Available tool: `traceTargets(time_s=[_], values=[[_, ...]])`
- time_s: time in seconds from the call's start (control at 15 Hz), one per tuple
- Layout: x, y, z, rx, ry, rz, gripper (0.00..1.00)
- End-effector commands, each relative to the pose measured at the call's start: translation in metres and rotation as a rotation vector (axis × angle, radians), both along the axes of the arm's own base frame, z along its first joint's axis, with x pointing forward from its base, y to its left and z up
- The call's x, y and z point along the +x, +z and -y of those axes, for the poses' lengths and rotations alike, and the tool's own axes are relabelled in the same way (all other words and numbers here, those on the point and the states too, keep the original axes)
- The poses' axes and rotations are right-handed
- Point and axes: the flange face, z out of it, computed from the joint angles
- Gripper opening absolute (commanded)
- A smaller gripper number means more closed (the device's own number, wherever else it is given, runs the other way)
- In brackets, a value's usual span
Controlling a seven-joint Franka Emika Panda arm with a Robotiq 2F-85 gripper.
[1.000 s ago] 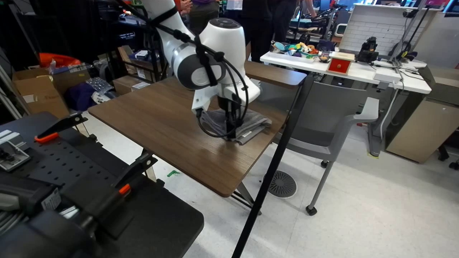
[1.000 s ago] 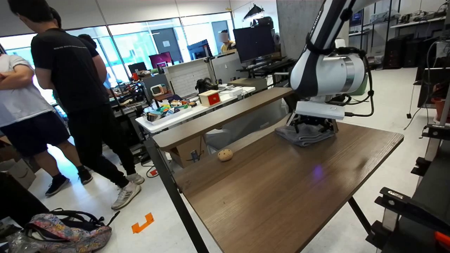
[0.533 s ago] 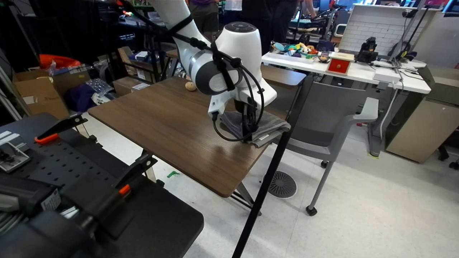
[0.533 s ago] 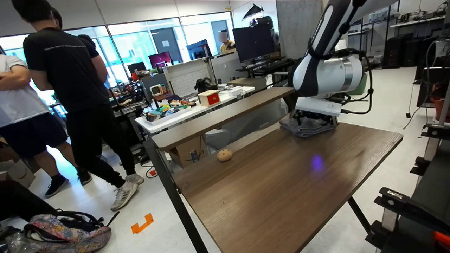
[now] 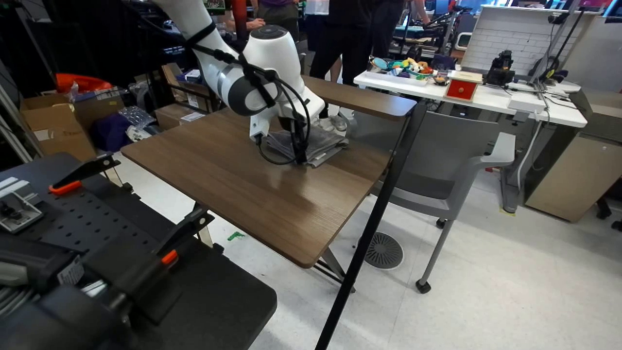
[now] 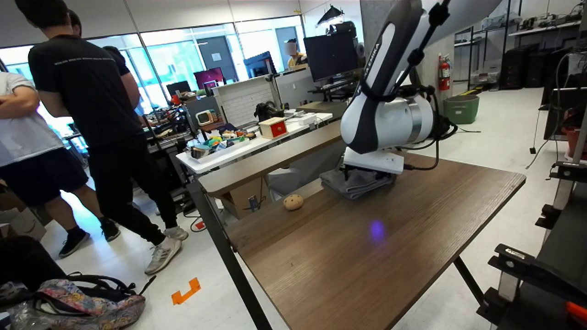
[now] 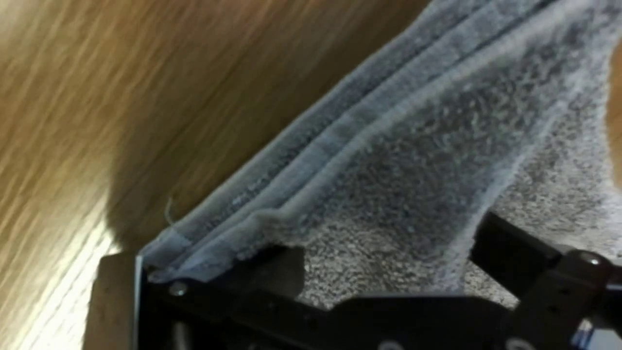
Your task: Move the potato to the left, wipe the table with the grey towel
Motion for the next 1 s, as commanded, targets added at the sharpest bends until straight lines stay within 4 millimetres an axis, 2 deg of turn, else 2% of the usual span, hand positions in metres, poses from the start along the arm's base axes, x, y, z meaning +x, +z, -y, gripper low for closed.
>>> traceTargets(time_s=[0.0,0.13,0.2,0.27,0.33,0.53,0.73,0.93], values=[[-0.012,-0.033,-0.033,0.039,0.058,-0.034,1.0],[-0.023,-0.029,-0.045,0.064,0.108,-0.064,1.0],[-0.034,-0.021,-0.046,0.07,0.151,-0.081,1.0],[-0.043,-0.016,-0.043,0.065,0.178,-0.098,1.0],[-0.06,-0.012,-0.033,0.046,0.187,-0.149,1.0],[-0.099,-0.01,-0.012,0.009,0.195,-0.238,1.0],[-0.147,-0.008,-0.018,0.006,0.274,-0.307,1.0],[-0.199,-0.009,-0.042,0.015,0.395,-0.363,1.0]])
